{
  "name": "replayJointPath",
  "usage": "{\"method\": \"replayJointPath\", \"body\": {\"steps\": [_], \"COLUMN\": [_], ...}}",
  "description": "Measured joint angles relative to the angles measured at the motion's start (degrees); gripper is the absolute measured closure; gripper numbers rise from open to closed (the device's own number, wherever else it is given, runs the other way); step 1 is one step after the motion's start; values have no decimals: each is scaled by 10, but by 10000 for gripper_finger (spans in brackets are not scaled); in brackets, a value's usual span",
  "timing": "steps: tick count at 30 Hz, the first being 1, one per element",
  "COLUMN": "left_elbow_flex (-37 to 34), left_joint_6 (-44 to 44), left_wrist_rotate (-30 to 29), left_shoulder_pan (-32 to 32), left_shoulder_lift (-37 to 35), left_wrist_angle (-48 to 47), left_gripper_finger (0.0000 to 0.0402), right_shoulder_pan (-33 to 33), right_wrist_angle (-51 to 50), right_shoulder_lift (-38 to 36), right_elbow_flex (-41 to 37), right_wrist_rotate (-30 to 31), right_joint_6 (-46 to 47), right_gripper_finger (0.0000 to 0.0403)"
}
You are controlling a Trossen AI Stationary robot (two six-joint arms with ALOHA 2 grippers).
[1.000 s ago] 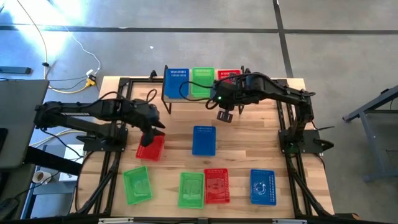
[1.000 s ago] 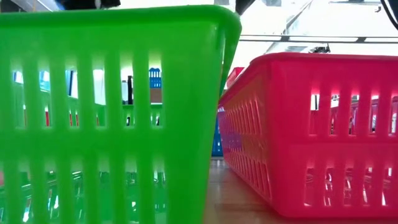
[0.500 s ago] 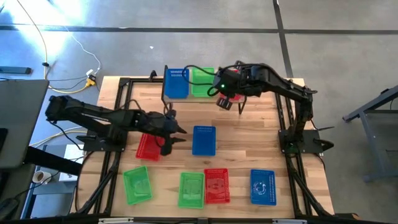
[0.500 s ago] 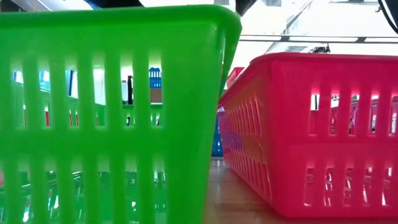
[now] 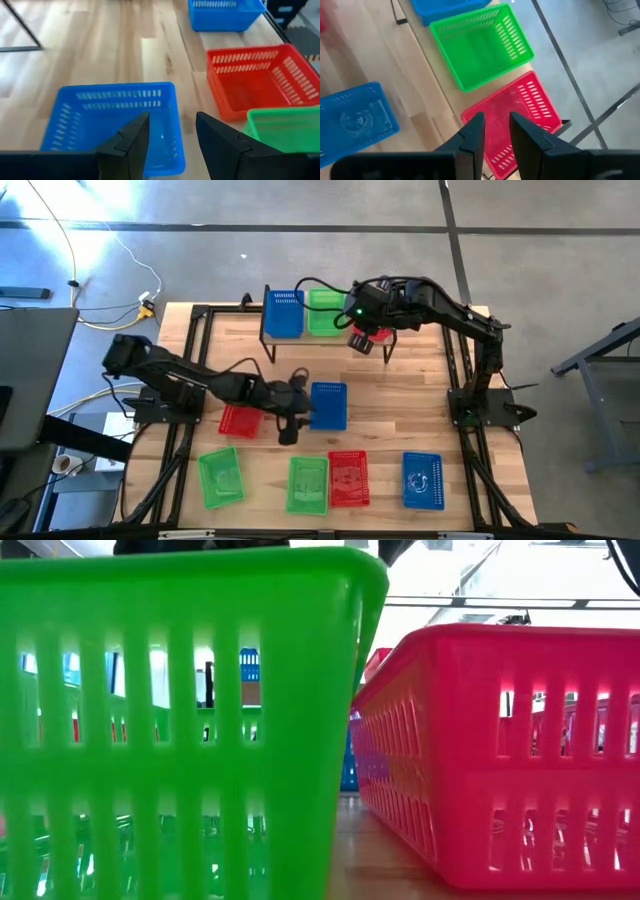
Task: Stack baskets on shelf by color
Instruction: Stack the top blue bin on top of the blue bin on the shelf
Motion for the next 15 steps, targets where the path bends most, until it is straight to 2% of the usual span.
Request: {"method": "replayJointPath", "body": {"steps": [11, 15], "left_elbow_flex": [48, 53], "left_joint_6": [0, 0], "left_wrist_rotate": [-19, -20], "left_shoulder_pan": [-27, -30], "left_shoulder_lift": [99, 116], "left_wrist_angle": [-9, -11], "left_gripper_finger": [248, 248], "right_shoulder_pan": [0, 4], "right_wrist_angle": [6, 7], "right_shoulder_lift": [0, 0], "right_elbow_flex": [0, -4], "right_wrist_rotate": [-7, -47], "right_joint_6": [15, 54], "right_gripper_finger": [324, 324]}}
